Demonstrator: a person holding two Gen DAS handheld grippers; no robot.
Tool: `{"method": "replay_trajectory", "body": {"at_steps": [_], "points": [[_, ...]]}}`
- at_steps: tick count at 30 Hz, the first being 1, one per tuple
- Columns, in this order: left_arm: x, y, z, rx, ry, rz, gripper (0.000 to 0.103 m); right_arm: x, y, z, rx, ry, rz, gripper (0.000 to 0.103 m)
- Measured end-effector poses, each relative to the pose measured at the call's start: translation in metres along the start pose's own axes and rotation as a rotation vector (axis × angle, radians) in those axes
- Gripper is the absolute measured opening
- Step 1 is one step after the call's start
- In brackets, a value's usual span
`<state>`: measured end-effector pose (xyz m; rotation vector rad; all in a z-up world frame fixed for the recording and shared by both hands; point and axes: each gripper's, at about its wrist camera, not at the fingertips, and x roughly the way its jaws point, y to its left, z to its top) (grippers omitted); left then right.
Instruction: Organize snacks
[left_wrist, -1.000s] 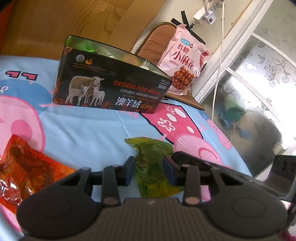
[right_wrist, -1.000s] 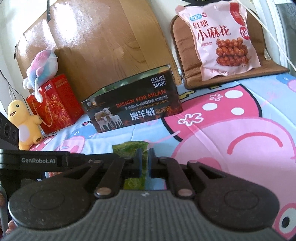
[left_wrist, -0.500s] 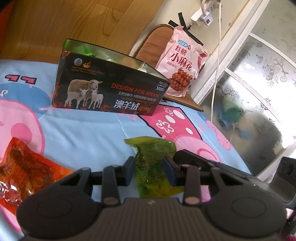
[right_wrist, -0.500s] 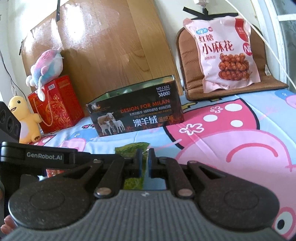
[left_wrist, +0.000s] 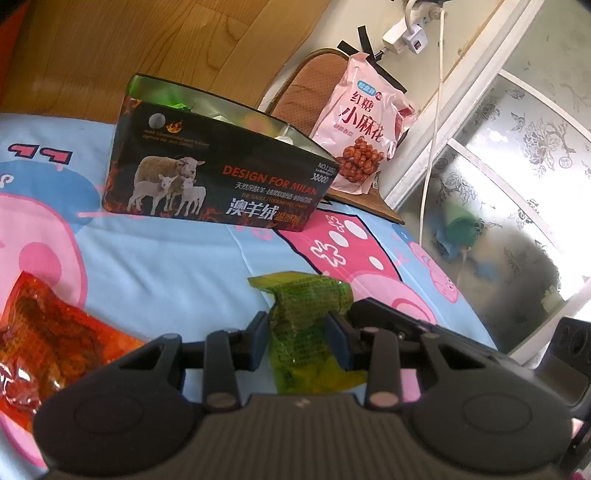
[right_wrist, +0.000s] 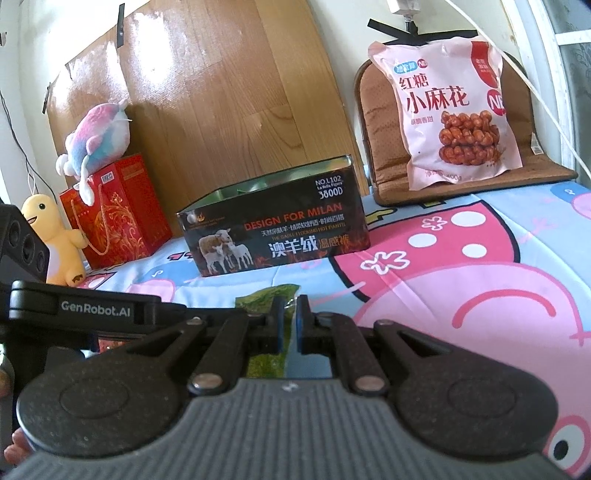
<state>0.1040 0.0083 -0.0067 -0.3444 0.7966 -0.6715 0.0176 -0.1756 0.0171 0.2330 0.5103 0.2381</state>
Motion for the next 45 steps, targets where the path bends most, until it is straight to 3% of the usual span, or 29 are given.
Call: {"method": "replay_trajectory", "body": {"at_steps": [29,33,35,37,40,44,45], "points": [[0.002,0.002,0.001,-0.027,0.017,0.002,0.035,0.002,-0.001,-0.001,0.008,0.016,-0.001,0.009],[0.001,0.003,0.001,-0.035,0.011,0.002,0.041,0.010,-0.010,0.001,0.072,0.068,0.015,0.018],[0.001,0.002,0.001,-0.027,0.014,0.003,0.042,0.017,-0.015,0.002,0.108,0.110,0.037,0.030],[0.001,-0.002,0.000,-0.008,0.009,0.016,0.042,0.023,-0.015,0.004,0.116,0.147,0.072,0.032],[0.001,-0.001,0.000,-0.012,0.004,0.020,0.042,0.023,-0.012,0.003,0.102,0.151,0.068,0.028],[-0.002,-0.002,0.001,-0.013,-0.002,0.019,0.042,0.012,-0.006,0.001,0.057,0.088,0.045,0.009],[-0.003,-0.003,0.001,-0.012,-0.007,0.024,0.042,0.010,-0.005,0.000,0.048,0.069,0.033,0.009]]}}
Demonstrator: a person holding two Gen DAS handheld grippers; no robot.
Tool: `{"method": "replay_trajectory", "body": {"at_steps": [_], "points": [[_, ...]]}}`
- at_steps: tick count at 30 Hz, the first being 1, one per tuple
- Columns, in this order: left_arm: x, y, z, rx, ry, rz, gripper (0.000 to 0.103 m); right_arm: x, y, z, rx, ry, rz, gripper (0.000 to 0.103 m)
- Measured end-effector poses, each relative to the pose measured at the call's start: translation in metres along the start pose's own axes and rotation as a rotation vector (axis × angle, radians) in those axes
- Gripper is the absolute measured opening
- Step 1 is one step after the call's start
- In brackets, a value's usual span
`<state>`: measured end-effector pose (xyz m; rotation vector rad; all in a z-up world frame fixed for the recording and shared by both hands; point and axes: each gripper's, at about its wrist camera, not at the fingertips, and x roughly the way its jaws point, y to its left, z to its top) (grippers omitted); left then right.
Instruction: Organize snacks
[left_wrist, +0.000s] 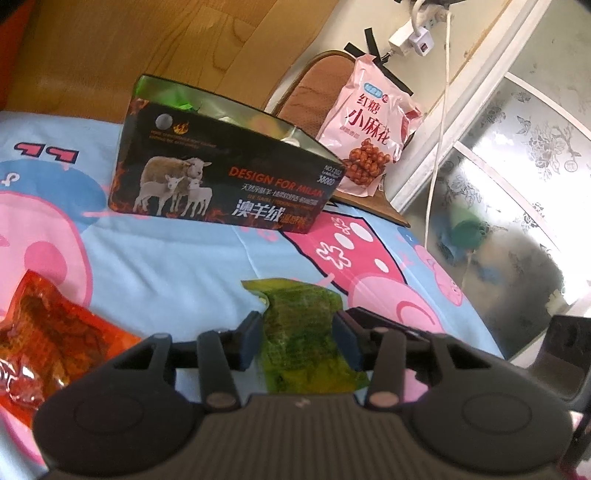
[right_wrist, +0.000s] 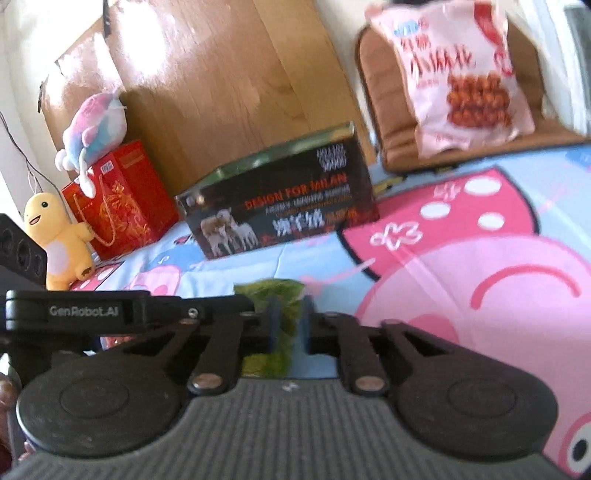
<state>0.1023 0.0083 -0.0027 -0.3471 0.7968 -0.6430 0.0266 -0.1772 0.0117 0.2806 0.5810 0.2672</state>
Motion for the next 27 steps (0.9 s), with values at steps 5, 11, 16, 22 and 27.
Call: {"method": "replay_trajectory", "body": {"at_steps": [5,11,16,22,27], "points": [[-0.017,-0.009,0.021,-0.002,-0.059,0.000,0.042,-0.006,0.009,0.009,0.007,-0.062,-0.003,0.009],[-0.041,-0.020,0.084,0.081,-0.224,0.046,0.043,0.001,0.030,0.063,-0.087,-0.174,0.043,0.009],[-0.016,-0.010,0.127,0.123,-0.263,0.154,0.053,0.058,0.037,0.113,-0.136,-0.186,0.054,0.011],[-0.047,0.027,0.108,0.054,-0.270,0.185,0.052,0.072,0.012,0.108,-0.064,-0.157,0.034,0.028],[-0.090,0.074,0.069,-0.063,-0.199,0.220,0.053,0.029,0.006,0.050,-0.006,-0.086,0.151,0.052]]}}
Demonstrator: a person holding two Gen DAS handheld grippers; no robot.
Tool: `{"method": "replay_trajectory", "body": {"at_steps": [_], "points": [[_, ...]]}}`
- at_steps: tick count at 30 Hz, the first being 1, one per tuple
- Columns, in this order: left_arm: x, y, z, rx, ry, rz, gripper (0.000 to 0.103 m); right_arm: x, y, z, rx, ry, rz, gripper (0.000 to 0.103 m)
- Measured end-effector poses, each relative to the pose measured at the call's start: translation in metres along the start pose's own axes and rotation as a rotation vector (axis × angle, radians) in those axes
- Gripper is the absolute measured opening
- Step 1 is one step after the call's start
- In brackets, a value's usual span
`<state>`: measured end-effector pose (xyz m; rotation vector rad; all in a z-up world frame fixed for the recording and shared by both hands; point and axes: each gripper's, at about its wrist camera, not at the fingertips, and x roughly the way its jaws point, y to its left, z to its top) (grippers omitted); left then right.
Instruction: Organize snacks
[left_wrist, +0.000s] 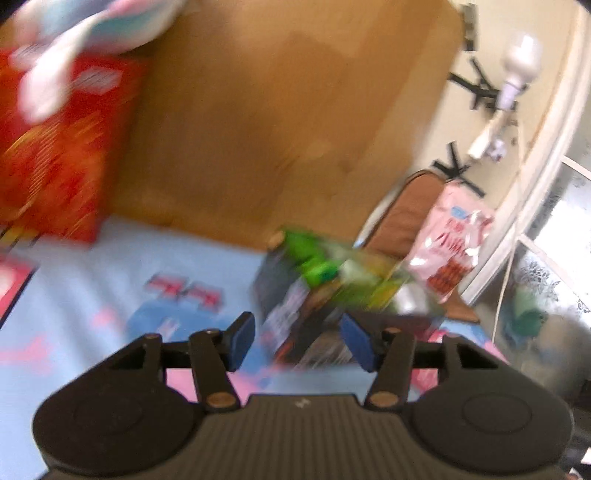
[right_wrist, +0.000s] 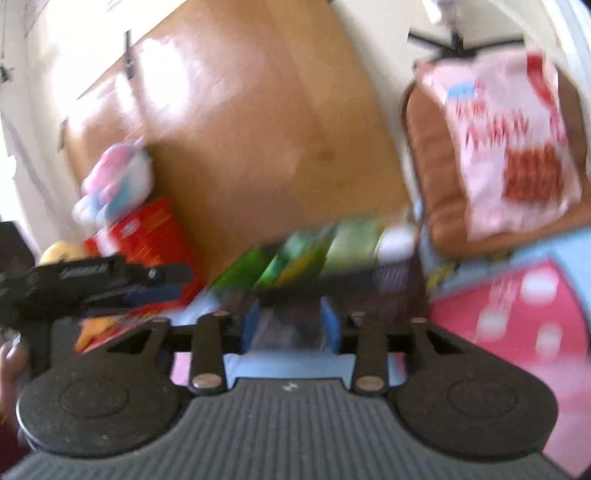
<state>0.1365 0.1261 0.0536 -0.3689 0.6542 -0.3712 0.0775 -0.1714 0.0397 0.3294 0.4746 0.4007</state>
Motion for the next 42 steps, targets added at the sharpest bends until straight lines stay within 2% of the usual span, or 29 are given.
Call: {"method": "replay_trajectory", "body": {"at_steps": [4,6,8,11,14,19,30,34,39,42], "points": [[-0.019,0.024,-0.018,-0.038,0.043,0.028,0.057,-0.003,0.016,-0.036,-0.001,0.124,0.134,0.054],[-0.022,0.026,-0.023,-0.037,0.032,0.033,0.057,0.003,0.027,-0.050,-0.047,0.169,0.137,0.056],[-0.023,0.028,-0.030,-0.065,0.036,0.009,0.057,0.010,0.037,-0.051,-0.087,0.221,0.106,0.056],[-0.019,0.024,-0.036,-0.066,0.064,-0.026,0.059,0.010,0.039,-0.051,-0.075,0.222,0.062,0.056],[-0.019,0.021,-0.045,-0.038,0.093,-0.031,0.064,0.000,0.037,-0.059,-0.024,0.223,0.085,0.060],[-0.019,0.022,-0.061,-0.053,0.123,-0.046,0.065,-0.003,0.055,-0.066,-0.108,0.229,0.060,0.062],[-0.017,0.021,-0.064,-0.060,0.124,-0.063,0.067,0.000,0.060,-0.070,-0.126,0.224,0.065,0.063],[-0.007,0.020,-0.060,-0.075,0.118,-0.085,0.071,-0.003,0.059,-0.071,-0.112,0.213,0.063,0.063],[0.002,0.022,-0.062,-0.077,0.107,-0.089,0.073,-0.011,0.046,-0.071,-0.009,0.164,0.006,0.063],[-0.002,0.030,-0.061,-0.115,0.114,-0.122,0.073,-0.011,0.047,-0.072,-0.012,0.158,-0.012,0.063]]}}
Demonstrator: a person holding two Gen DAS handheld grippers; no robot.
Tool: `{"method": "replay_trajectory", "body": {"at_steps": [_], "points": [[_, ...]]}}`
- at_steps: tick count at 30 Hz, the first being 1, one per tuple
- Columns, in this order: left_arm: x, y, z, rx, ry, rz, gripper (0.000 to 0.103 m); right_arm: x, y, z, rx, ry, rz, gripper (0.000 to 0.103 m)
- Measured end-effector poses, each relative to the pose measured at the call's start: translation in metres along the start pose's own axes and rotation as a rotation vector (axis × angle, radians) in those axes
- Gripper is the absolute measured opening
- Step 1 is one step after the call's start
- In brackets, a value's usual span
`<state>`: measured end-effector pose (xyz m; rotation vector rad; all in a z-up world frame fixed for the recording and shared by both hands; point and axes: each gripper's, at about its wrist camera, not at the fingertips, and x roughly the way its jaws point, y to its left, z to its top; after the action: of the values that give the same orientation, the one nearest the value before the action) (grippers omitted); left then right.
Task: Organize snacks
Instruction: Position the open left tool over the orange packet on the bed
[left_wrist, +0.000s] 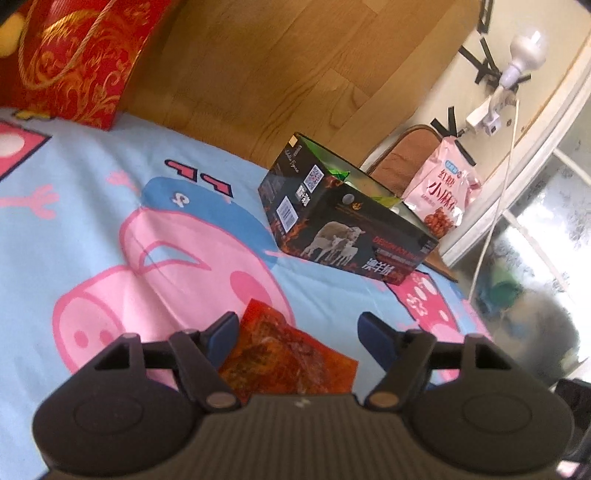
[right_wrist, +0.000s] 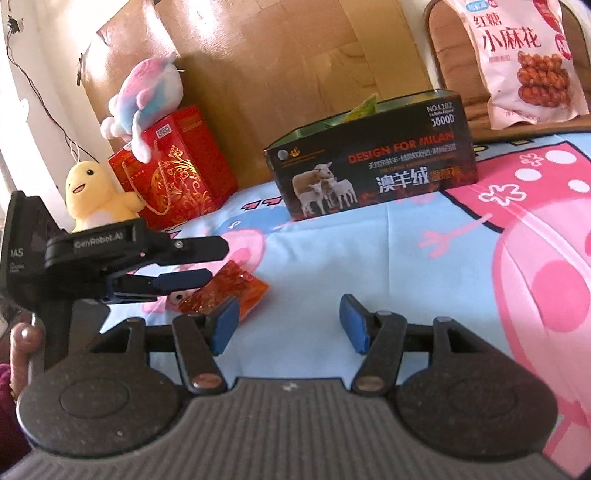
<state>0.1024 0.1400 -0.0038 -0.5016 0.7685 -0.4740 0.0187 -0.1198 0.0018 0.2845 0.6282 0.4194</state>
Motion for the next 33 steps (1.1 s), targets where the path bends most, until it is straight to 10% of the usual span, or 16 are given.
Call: {"method": "replay_trajectory", "body": {"at_steps": [33], "points": [[-0.012,0.004,-0.004,-0.002,-0.005,0.015,0.073,0.005,0.014,-0.003,-0.096,0.003,-0.027,0.076]]}}
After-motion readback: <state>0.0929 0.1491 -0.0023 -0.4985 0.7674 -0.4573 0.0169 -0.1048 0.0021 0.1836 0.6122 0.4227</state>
